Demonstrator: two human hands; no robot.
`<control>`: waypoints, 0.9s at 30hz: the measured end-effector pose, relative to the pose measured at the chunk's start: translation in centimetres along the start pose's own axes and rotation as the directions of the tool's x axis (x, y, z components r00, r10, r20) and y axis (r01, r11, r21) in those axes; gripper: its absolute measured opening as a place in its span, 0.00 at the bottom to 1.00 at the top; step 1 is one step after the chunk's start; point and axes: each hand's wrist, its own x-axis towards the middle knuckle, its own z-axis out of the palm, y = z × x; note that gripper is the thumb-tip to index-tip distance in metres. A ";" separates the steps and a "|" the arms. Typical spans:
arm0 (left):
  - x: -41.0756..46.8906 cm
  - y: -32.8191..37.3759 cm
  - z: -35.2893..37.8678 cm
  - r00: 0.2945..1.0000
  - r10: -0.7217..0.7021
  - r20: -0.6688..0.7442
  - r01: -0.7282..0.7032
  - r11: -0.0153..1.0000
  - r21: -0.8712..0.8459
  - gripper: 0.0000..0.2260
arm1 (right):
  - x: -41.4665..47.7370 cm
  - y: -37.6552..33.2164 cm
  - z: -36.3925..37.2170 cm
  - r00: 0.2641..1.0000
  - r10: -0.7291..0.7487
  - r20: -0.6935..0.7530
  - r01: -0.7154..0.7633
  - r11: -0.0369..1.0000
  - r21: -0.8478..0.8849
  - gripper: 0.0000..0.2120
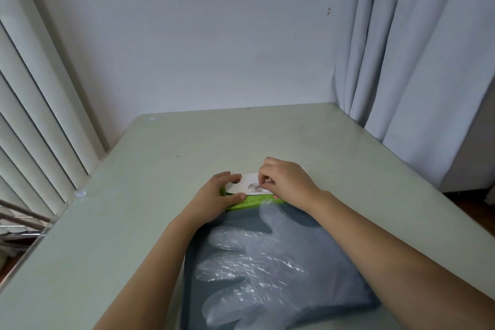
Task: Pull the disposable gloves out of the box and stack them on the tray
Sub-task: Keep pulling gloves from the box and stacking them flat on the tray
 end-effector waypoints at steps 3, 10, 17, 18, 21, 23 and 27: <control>0.1 -0.1 0.0 1.000 0.002 0.000 -0.002 1.000 0.013 0.23 | 0.4 0.0 -0.8 0.982 -0.009 0.187 0.029 0.994 -0.102 0.10; 0.2 -0.1 0.2 0.999 -0.048 0.006 0.048 0.999 0.006 0.31 | 1.0 -0.5 -1.4 0.961 0.072 0.266 -0.038 0.991 -0.130 0.10; -0.1 0.1 0.2 0.999 -0.009 0.034 0.008 1.000 0.027 0.24 | 1.0 -1.0 -1.0 0.969 0.081 0.234 -0.047 0.988 -0.147 0.18; -0.1 0.1 0.2 0.999 -0.014 0.037 0.013 1.000 0.029 0.24 | 0.8 -1.1 -1.1 0.970 0.075 0.232 -0.043 0.989 -0.139 0.17; -0.1 0.1 0.1 0.999 -0.022 0.041 0.021 1.000 0.023 0.23 | 0.1 -0.8 -1.0 0.981 0.062 0.182 -0.050 0.996 -0.069 0.10; -0.1 0.1 0.1 0.999 -0.024 0.046 0.023 0.999 0.026 0.23 | -0.3 -0.5 -0.7 0.988 0.046 0.150 -0.040 0.998 -0.045 0.09; 0.0 -0.1 0.1 0.999 -0.031 0.044 0.030 0.999 0.018 0.24 | -0.5 -0.3 -0.1 0.999 -0.008 0.048 0.009 1.000 -0.029 0.07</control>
